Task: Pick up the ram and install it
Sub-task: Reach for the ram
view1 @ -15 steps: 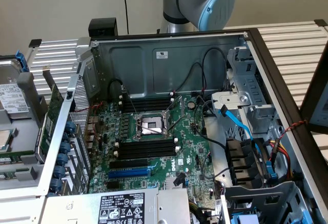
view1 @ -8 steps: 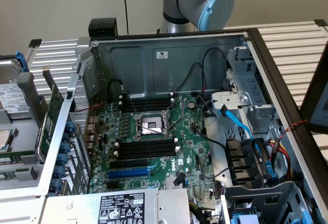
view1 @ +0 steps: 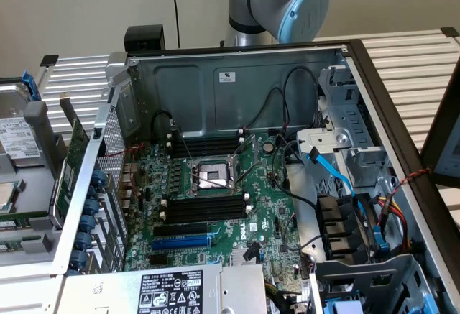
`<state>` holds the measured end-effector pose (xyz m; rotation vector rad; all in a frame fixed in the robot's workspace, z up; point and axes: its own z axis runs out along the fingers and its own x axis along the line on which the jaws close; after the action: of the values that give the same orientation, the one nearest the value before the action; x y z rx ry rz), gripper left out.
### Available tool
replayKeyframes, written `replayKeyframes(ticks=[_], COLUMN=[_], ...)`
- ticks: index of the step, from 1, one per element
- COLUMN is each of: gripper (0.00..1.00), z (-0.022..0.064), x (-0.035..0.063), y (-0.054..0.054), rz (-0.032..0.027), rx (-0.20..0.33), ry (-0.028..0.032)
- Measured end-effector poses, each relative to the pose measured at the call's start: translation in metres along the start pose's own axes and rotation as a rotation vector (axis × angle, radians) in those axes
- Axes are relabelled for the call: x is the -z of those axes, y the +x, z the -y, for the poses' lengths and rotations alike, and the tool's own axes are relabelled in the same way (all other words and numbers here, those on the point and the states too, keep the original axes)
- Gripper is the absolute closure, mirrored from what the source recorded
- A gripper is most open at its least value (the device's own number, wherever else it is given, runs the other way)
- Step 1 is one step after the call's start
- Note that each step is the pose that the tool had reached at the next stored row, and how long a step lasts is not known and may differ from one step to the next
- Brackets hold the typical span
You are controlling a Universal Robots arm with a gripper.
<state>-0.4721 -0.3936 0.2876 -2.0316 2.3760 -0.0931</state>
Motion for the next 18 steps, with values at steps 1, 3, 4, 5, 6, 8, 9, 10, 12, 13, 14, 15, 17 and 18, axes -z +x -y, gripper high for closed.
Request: replayKeyframes(ticks=[1,3,4,5,6,8,9,10,12,13,14,15,17,18], gripper=[0.58,0.58,0.58,0.58,0.58,0.58,0.58,0.58,0.58,0.58,0.58,0.58,0.58,0.58], z=[-0.0001,-0.0003,-0.0004,-0.0005,-0.0006,-0.0007,-0.0009,-0.001,-0.0012,-0.0012,-0.0013,-0.0014,-0.0015,-0.0016], x=[-0.0018,-0.0055,-0.0073,-0.0091,-0.0109,-0.0146,-0.0163,-0.0182,-0.0219,-0.0236,-0.0253,-0.0268,-0.0297,-0.0307], y=[0.0,0.0,0.0,0.0,0.0,0.0,0.0,0.0,-0.001,0.0,0.0,0.0,0.0,0.0], rz=[0.0002,0.0002,0.0002,0.0003,0.0004,0.0007,0.0007,0.0008,0.0013,0.0017,0.0024,0.0034,0.0051,0.0056], rx=[0.001,0.003,0.005,0.006,0.008,0.011,0.013,0.015,0.023,0.03,0.04,0.053,0.075,0.084], ry=[0.0001,0.0001,0.0001,0.0002,0.0002,0.0004,0.0004,0.0004,0.0007,0.0008,0.0011,0.0014,0.0021,0.0024])
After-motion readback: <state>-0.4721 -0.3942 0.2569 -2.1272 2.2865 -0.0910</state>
